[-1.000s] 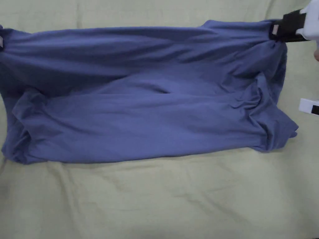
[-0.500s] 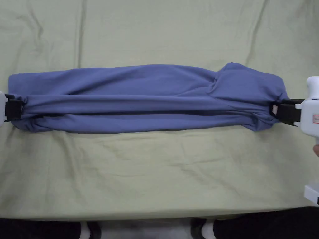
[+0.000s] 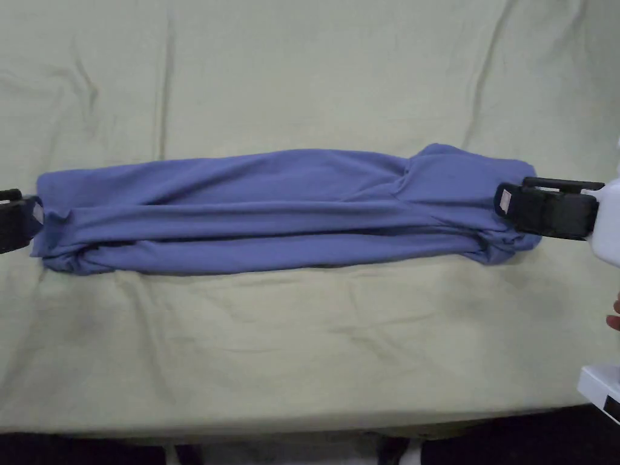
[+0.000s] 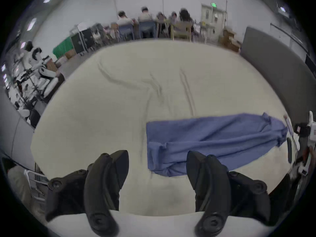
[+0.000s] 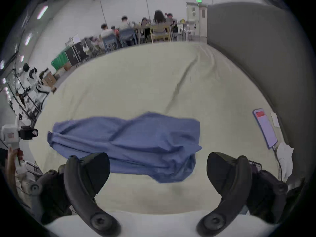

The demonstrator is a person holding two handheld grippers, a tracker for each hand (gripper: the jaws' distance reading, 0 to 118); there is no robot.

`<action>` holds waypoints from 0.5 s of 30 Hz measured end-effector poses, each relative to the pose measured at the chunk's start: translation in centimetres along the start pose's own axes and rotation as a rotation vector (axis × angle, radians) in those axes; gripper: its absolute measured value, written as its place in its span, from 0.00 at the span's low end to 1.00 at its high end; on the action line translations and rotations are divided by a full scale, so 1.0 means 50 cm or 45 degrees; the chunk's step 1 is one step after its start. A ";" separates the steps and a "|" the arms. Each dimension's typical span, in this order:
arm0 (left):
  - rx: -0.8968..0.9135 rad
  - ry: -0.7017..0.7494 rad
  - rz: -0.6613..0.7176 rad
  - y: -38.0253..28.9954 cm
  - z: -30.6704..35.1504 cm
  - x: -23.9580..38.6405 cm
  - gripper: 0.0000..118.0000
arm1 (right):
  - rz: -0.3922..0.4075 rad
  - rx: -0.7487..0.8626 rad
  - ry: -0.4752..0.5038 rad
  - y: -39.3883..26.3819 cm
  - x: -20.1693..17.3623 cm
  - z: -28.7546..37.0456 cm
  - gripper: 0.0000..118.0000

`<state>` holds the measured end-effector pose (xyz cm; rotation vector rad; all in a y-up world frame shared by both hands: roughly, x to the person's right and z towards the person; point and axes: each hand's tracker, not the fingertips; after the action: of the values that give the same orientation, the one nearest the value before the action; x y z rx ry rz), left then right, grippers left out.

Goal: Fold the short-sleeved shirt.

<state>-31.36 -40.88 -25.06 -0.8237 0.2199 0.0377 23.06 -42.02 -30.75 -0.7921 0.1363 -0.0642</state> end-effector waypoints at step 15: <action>0.121 -0.087 -0.028 0.013 0.068 0.058 0.11 | 0.124 0.305 0.011 -0.049 -0.132 0.145 0.03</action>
<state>-28.00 -38.10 -23.90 -0.7285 0.1471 0.0341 17.56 -37.92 -23.30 -0.5457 0.1720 0.0085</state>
